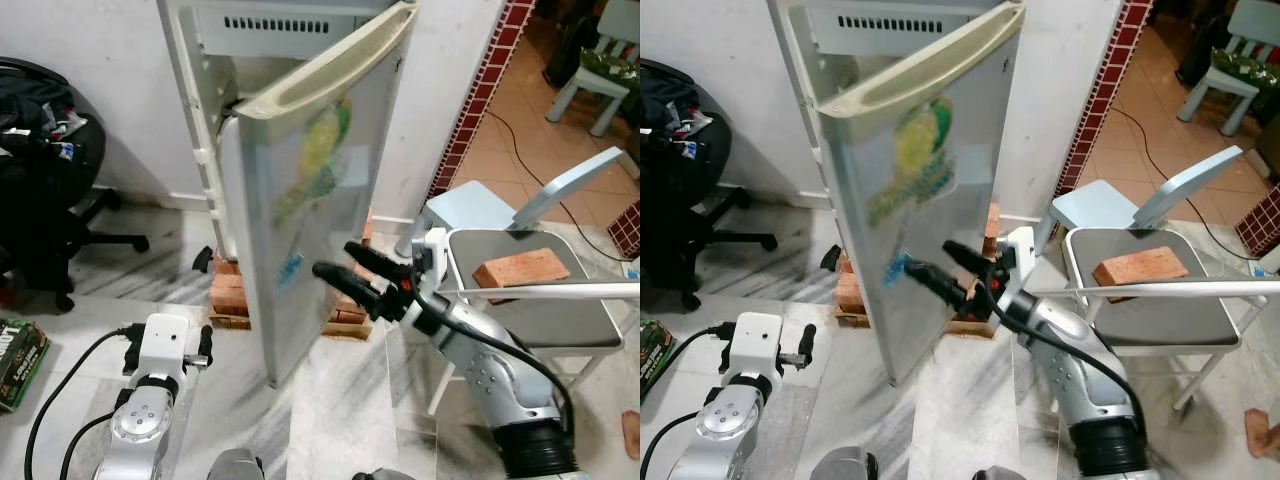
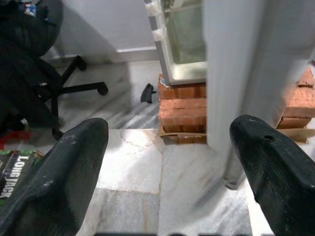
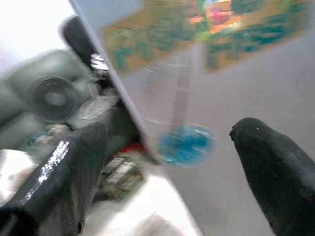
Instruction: Restocking fridge
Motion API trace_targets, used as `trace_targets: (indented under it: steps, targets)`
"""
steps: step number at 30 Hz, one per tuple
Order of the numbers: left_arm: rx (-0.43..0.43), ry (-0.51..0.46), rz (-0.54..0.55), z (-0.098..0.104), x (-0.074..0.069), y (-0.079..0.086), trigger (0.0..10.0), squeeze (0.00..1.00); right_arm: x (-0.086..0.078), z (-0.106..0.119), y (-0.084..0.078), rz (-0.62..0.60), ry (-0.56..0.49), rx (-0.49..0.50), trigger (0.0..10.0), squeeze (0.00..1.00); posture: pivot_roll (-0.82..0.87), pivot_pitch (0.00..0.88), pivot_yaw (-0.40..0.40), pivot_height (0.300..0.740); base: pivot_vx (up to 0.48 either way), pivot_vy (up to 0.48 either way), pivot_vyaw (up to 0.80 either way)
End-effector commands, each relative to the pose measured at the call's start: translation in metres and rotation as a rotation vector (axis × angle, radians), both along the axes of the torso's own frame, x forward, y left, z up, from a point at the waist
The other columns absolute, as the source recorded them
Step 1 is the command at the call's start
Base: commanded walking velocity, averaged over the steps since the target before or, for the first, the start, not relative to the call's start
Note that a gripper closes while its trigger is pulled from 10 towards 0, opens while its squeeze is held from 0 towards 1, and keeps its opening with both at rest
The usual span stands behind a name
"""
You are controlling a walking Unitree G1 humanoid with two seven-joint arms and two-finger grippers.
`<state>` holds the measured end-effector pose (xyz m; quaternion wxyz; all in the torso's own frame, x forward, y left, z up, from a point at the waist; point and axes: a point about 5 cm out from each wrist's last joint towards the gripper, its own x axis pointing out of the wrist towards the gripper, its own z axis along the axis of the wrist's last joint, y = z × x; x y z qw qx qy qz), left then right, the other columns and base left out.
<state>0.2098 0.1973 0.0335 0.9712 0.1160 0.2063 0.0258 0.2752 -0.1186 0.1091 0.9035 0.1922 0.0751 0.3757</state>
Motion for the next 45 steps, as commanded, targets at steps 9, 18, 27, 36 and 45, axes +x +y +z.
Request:
trace_targets:
  steps: [9,18,27,36,45]
  targets:
    - [-0.002,-0.104,0.01,0.012,0.013,0.001,10.0,0.0,0.012,-0.013,-0.047,-0.49,-0.039,-0.186,10.0,0.0,0.13,0.0,-0.026,0.74,0.0,0.0,0.0]
    - [-0.005,-0.147,-0.016,0.019,0.032,-0.002,10.0,0.0,0.015,-0.011,-0.054,-0.687,-0.094,-0.258,10.0,0.0,0.1,0.0,0.0,0.74,0.0,0.356,0.0]
    - [-0.007,-0.191,-0.067,0.023,0.041,-0.016,10.0,0.0,0.017,-0.012,-0.05,-0.725,-0.116,-0.263,10.0,0.0,0.09,0.0,-0.002,0.74,0.0,0.48,0.0]
    - [-0.058,-0.237,-0.121,0.027,0.041,-0.022,10.0,0.0,0.019,-0.014,-0.053,-0.738,-0.11,-0.282,10.0,0.0,0.09,0.002,-0.009,0.74,0.0,0.479,-0.36]
    - [-0.092,-0.244,-0.145,0.028,0.041,-0.03,10.0,0.0,0.021,-0.016,-0.052,-0.736,-0.108,-0.288,10.0,0.0,0.09,0.003,-0.012,0.74,0.0,0.479,-0.8]
